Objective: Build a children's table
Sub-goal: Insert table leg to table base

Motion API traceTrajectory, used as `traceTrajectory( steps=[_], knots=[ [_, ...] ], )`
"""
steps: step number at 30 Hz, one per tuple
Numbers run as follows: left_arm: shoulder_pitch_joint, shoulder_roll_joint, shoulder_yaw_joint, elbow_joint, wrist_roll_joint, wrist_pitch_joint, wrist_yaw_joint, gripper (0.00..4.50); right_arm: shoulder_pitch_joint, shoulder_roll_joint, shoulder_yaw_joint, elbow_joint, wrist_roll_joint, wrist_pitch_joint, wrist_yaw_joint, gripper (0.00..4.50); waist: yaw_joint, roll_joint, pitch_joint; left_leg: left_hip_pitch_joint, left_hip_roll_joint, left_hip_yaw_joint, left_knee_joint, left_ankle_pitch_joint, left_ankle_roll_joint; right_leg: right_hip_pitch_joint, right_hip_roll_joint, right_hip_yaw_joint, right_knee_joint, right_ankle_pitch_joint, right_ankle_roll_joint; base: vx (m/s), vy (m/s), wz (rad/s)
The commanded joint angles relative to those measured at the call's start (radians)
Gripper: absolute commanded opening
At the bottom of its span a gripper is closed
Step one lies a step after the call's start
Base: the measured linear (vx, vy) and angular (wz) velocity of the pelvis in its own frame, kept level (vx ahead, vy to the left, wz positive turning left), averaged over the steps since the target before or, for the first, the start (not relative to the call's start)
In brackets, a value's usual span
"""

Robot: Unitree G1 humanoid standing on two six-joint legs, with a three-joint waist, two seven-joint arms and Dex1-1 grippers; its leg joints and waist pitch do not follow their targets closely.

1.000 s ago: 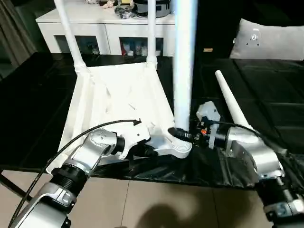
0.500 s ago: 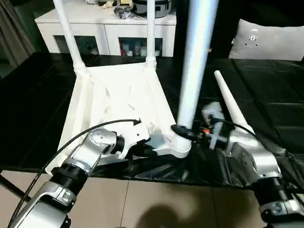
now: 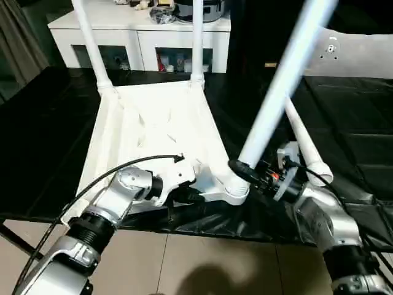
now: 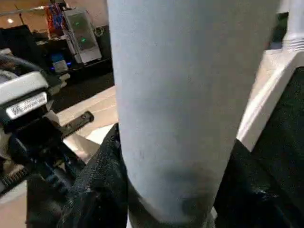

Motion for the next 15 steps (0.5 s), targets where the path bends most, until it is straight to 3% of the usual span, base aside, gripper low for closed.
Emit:
traceTrajectory(
  steps=[1, 7, 10, 15],
  knots=[
    [0.002, 0.003, 0.026, -0.004, 0.011, 0.004, 0.035, 0.0, 0.05, -0.031, 0.048, 0.064, -0.106, 0.028, -0.033, 1.88, -0.006, -0.001, -0.032, 0.001, 0.042, -0.02, -0.093, -0.33, 0.02, 0.037, -0.073, 0.052, -0.104, -0.497, -0.105, 0.0, 0.0, 0.0],
    [0.007, 0.004, 0.02, -0.003, 0.019, 0.0, 0.034, 0.0, 0.053, -0.069, 0.1, 0.053, -0.167, 0.023, -0.025, 1.88, -0.007, 0.0, -0.031, -0.001, 0.043, -0.02, -0.094, -0.328, 0.027, 0.036, -0.072, 0.053, -0.104, -0.494, -0.105, 0.0, 0.0, 0.0],
    [0.008, 0.012, 0.013, -0.006, 0.022, -0.001, 0.025, 0.0, 0.026, -0.094, 0.149, 0.068, -0.209, 0.046, -0.022, 1.88, -0.008, -0.005, -0.03, -0.001, 0.042, -0.02, -0.094, -0.326, 0.029, 0.036, -0.072, 0.052, -0.106, -0.511, -0.098, 0.0, 0.0, 0.0],
    [-0.002, 0.025, 0.004, -0.005, 0.03, -0.008, 0.004, 0.0, -0.016, -0.123, 0.227, 0.092, -0.253, 0.102, 0.036, 1.87, -0.021, -0.007, -0.021, 0.005, 0.038, -0.025, -0.096, -0.393, 0.019, 0.029, -0.073, 0.047, -0.118, -0.635, -0.059, 0.0, 0.0, 0.0]
  ],
)
